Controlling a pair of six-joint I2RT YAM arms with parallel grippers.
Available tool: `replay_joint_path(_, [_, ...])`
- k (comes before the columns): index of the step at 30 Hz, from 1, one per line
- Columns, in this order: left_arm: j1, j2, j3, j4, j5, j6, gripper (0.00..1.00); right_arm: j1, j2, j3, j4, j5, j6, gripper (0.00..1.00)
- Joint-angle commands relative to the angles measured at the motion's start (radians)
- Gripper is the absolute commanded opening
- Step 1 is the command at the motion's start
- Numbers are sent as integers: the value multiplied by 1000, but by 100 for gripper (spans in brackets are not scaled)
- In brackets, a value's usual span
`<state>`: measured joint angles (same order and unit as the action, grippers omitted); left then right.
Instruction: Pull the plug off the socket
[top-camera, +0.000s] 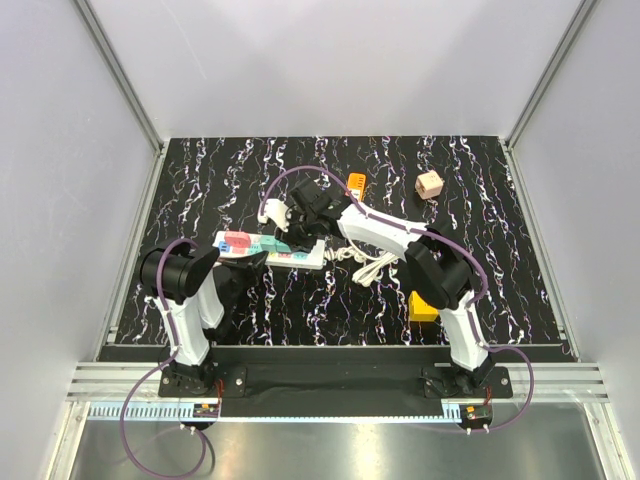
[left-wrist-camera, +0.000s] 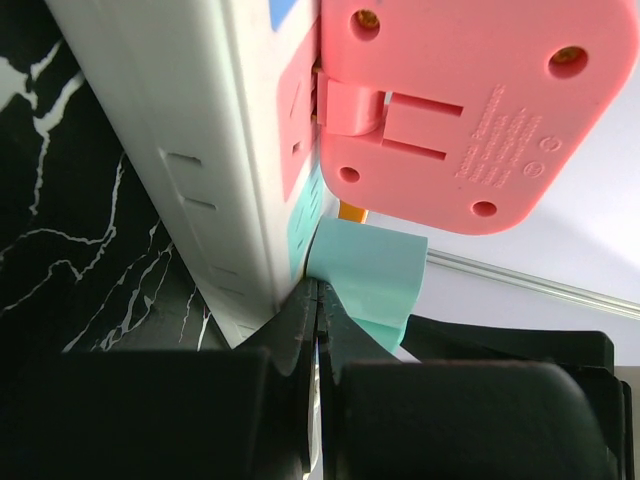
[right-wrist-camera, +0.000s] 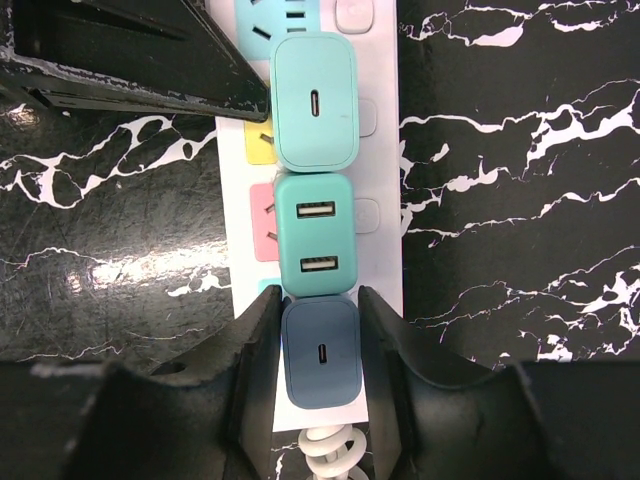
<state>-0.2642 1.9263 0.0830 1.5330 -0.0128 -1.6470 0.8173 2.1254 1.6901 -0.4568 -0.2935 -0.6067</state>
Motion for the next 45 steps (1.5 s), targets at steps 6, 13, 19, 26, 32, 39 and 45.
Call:
replay_joint_path(6, [-6,74,-134,49,-44,85,0,32,-36,-67,13,31,15,41])
replay_joint_path(13, [-6,77,-132,46,-42,84,0,33,-39,-75,12,30,25,40])
replay_joint_path(19, [-6,76,-129,32,-41,84,0,34,-50,-102,12,77,5,52])
replay_joint_path(26, [-6,77,-131,39,-39,84,0,34,-48,-113,15,88,1,50])
replay_joint_path(32, [-6,79,-129,27,-38,73,0,34,-38,-93,35,82,16,50])
replay_joint_path(39, [-9,47,-129,-22,-59,79,0,34,-30,-67,41,85,30,35])
replay_joint_path(45, [-18,-113,-95,-299,-84,93,0,46,-61,-81,46,108,71,0])
